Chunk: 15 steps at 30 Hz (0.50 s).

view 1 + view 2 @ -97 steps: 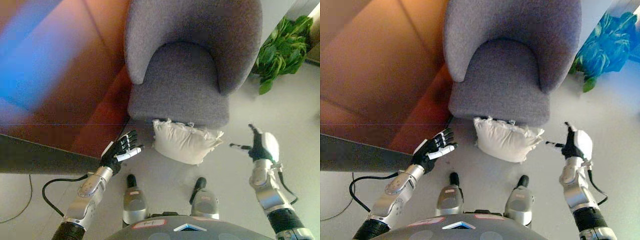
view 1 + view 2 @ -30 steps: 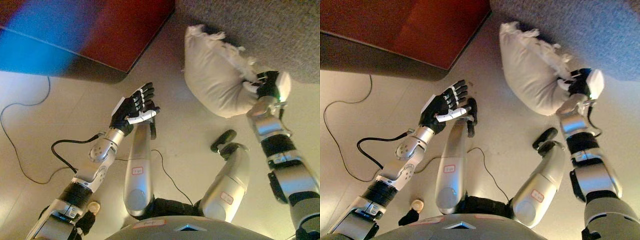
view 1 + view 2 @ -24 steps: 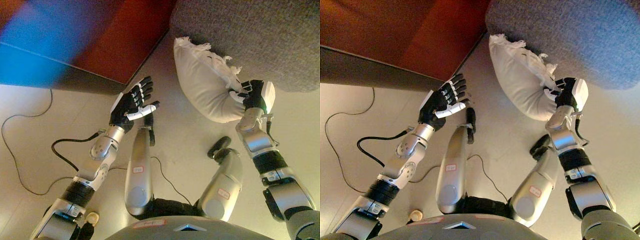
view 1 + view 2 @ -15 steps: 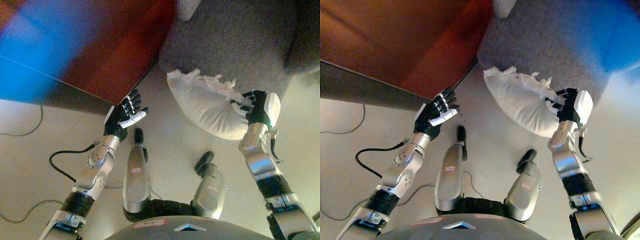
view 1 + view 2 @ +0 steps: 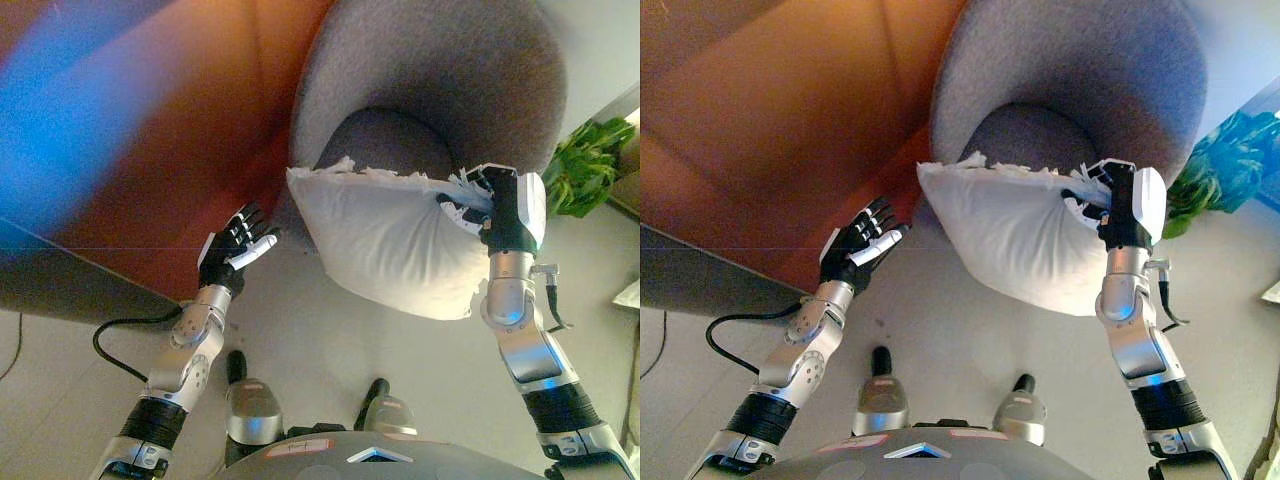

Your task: Pick up the pillow and put it on the sofa.

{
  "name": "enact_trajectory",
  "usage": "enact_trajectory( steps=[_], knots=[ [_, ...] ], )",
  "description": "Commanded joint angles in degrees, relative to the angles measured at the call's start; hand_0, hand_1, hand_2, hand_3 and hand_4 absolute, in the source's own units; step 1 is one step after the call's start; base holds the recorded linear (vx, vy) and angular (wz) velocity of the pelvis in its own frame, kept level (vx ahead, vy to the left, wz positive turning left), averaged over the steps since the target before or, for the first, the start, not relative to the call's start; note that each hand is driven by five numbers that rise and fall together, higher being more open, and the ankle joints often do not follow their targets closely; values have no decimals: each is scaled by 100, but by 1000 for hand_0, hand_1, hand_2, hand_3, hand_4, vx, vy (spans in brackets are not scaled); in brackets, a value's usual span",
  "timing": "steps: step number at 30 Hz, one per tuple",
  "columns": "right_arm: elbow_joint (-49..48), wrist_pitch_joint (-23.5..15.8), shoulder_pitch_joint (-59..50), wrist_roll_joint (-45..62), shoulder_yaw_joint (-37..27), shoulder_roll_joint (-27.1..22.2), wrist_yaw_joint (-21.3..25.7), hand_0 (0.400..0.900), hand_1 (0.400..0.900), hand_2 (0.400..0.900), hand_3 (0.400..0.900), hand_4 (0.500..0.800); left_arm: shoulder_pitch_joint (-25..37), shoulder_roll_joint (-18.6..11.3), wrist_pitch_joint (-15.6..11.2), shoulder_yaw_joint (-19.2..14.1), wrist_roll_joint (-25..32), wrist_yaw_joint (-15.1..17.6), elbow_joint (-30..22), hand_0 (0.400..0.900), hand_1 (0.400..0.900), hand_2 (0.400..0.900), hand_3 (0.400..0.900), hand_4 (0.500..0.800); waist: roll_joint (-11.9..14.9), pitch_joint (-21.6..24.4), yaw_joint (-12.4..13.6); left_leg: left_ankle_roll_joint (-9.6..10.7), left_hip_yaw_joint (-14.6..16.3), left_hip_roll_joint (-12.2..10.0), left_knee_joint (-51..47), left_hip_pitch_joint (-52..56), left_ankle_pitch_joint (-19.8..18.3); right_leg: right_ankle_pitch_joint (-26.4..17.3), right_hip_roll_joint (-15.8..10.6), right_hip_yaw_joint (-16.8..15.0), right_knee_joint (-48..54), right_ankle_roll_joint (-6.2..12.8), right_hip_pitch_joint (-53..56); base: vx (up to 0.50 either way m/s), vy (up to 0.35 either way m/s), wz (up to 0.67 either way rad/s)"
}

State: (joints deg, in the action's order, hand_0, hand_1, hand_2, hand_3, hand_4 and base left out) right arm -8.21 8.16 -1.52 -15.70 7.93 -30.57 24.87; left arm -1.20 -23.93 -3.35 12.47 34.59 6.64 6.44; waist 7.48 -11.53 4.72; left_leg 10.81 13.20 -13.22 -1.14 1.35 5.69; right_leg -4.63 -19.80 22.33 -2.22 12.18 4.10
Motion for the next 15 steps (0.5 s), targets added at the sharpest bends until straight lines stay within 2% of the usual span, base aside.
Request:
enact_trajectory(
  steps=[1,4,7,11,15],
  knots=[
    [-1008,-1146,-876,372,-1142,-649,839,400,400,400,400,500,356,346,-397,-39,-68,-12,49,900,900,900,900,800,-202,743,-7,-546,92,89,-386,463,-357,-1219,-179,45,273,277,-177,-2,55,-13],
    [-1134,-1227,-1010,810,-1322,-727,708,400,400,400,400,500,324,342,-378,-68,-61,-39,-8,900,900,900,900,800,-180,807,8,-573,114,130,-386,529,-427,-1220,-239,82,242,274,-154,17,32,-10],
    [-1111,-1069,-1121,1341,-1366,-785,512,400,400,400,400,500,326,312,-365,-80,-8,-110,11,900,900,900,900,800,-145,842,53,-589,63,169,-386,567,-472,-1207,-265,112,210,276,-127,41,11,0],
    [-683,-671,-1368,1857,-1281,-789,139,400,400,400,400,500,287,273,-404,-81,9,-488,-46,900,900,900,900,800,-94,873,150,-582,1,175,-386,598,-499,-1172,-263,222,260,268,-23,75,-16,8],
    [208,-307,-1761,2346,-1066,-816,-194,400,400,400,400,500,216,177,-450,-75,66,-806,-88,900,900,900,900,800,-46,910,311,-545,-76,159,-386,594,-483,-1127,-236,368,344,248,105,86,-25,11]
  ],
)
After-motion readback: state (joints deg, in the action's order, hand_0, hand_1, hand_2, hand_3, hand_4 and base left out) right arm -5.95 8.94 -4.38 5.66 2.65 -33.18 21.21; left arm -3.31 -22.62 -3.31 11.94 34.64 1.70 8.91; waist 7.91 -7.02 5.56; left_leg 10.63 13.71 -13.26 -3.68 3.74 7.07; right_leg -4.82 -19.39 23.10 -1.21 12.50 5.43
